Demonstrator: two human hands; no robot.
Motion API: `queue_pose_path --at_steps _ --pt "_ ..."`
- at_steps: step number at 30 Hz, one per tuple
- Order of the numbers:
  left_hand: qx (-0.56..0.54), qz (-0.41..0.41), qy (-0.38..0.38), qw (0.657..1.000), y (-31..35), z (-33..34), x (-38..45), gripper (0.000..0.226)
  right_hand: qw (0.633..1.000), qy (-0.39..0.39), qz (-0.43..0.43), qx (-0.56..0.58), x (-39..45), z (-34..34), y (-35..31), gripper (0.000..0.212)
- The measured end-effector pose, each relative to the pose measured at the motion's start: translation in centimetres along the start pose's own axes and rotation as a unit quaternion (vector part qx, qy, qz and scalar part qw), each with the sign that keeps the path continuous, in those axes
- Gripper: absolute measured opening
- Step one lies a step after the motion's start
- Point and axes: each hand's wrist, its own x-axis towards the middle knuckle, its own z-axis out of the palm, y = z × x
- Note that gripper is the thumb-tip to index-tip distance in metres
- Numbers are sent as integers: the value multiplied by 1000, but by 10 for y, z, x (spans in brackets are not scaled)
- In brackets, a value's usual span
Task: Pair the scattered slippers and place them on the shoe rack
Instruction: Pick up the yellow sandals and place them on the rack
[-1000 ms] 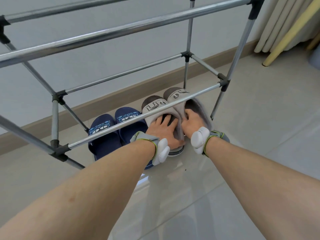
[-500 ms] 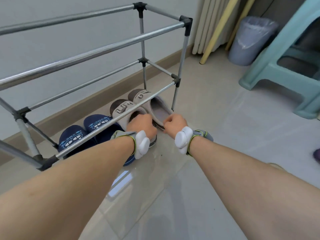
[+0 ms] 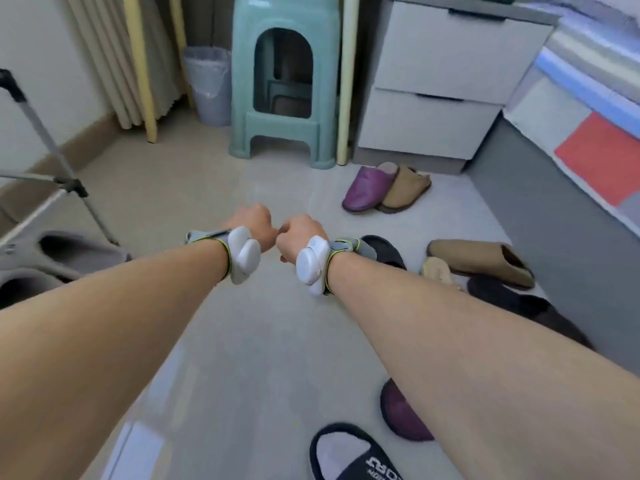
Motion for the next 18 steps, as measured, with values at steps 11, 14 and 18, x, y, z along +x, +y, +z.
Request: queue_pose_path --at_steps 11,14,18 --pt "36 122 -84 988 143 87 9 27 979 124 145 -73 -36 -102 159 28" --pt "37 130 -101 986 166 109 13 24 974 69 156 -150 -37 -106 199 25" --pt "45 125 -116 984 182 130 22 31 948 -7 141 -287 -37 -115 247 26"
